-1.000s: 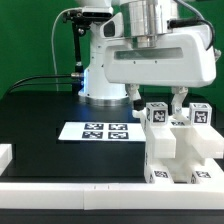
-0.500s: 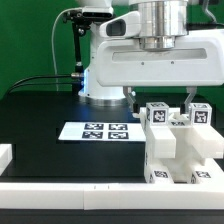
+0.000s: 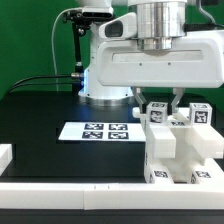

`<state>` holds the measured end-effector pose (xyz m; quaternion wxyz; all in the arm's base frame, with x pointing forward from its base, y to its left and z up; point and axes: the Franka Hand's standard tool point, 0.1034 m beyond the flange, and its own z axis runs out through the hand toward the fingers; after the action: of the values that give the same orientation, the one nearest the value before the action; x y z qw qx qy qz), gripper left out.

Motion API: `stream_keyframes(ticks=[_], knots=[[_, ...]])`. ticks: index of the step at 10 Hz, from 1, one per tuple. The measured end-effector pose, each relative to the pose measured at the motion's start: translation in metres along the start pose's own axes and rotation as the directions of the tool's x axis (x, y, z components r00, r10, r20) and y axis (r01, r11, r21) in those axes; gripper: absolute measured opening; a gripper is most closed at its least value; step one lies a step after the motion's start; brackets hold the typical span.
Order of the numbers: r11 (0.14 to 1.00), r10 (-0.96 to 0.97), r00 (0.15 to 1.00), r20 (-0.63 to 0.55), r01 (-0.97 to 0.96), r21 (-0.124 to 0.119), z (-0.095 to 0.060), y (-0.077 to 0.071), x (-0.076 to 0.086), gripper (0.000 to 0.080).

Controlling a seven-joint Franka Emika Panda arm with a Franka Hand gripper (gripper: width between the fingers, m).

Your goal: Assemble chair

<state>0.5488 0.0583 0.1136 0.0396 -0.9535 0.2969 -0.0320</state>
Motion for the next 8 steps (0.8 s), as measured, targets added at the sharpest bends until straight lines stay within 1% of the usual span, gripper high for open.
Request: stream_keyframes(ticks=[1, 3, 4, 5, 6, 7, 8], knots=[[0.984, 0.179, 0.984, 0.0, -0.179, 0.0, -0.0001, -0.0011, -0.0009, 0.0281], [0.891, 0.454, 0.891, -0.005, -0.454, 0.001, -0.0013, -0.0033, -0.0011, 0.0281], [0.772, 0.635, 0.773, 0.0, -0.635, 0.009, -0.0018, -0.004, -0.0002, 0.0281], [0.664, 0.747, 0.664, 0.017, -0.748, 0.026, -0.0014, -0.0034, 0.0018, 0.0281], [0.565, 0.824, 0.566, 0.029, -0.825, 0.028, 0.0008, -0.0021, 0.0019, 0.0281], [0.547, 0.836, 0.547, 0.026, -0.837, 0.029, 0.0008, -0.0018, 0.0022, 0.0281], [0.561, 0.827, 0.561, 0.026, -0.828, 0.03, 0.0008, -0.0018, 0.0021, 0.0281]])
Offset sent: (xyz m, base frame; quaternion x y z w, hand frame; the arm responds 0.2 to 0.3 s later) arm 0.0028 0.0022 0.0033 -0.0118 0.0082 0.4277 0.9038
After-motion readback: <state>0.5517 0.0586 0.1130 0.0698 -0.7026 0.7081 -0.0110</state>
